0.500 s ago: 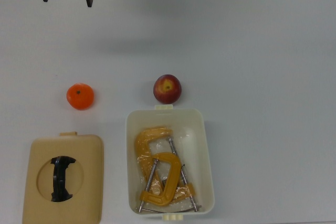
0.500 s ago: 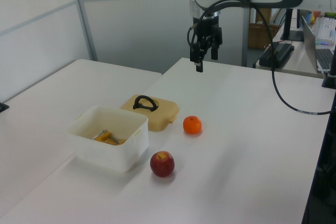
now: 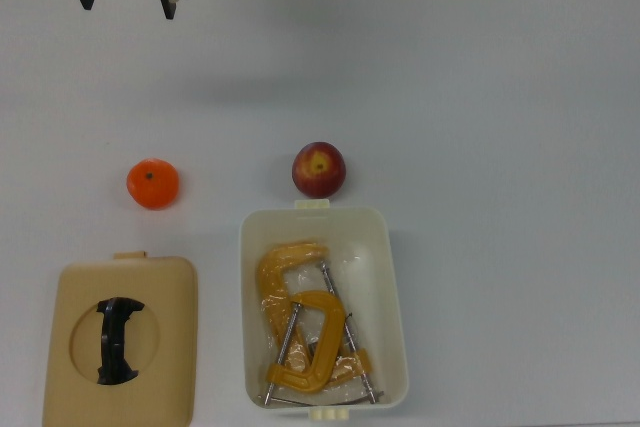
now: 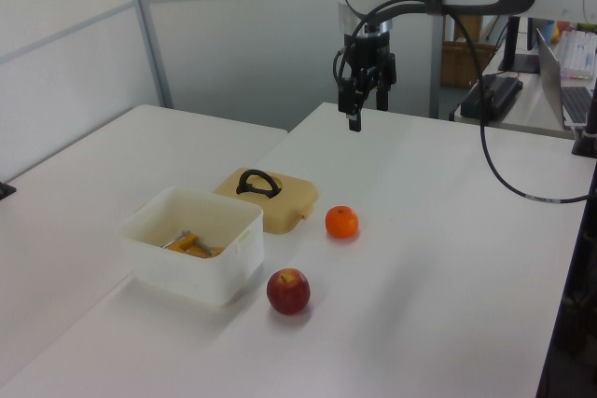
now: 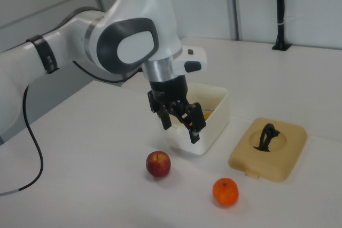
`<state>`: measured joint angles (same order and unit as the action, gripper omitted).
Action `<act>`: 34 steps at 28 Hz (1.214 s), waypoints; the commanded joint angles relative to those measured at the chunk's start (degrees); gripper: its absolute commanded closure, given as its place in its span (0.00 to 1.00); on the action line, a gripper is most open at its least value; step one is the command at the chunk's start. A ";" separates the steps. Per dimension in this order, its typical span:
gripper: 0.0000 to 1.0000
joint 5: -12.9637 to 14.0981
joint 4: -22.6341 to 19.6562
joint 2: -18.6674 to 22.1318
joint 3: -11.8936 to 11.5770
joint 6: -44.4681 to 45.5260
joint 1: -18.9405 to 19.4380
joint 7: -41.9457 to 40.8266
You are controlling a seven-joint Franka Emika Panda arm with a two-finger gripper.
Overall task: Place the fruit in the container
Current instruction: 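Move the gripper down toward the orange tangerine, then lower the gripper around the tangerine and close it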
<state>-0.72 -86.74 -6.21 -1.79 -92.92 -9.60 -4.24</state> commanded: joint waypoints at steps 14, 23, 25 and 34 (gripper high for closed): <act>0.00 -3.22 -13.09 -3.98 -0.58 -22.20 -0.42 1.95; 0.00 -12.54 -17.14 -10.92 0.04 -34.69 2.39 14.16; 0.00 -13.95 -17.67 -11.62 0.04 -35.48 3.01 16.09; 0.00 -18.35 -18.64 -15.84 0.04 -39.44 4.68 22.07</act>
<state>-15.90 -104.36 -20.56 -1.39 -129.48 -6.05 13.38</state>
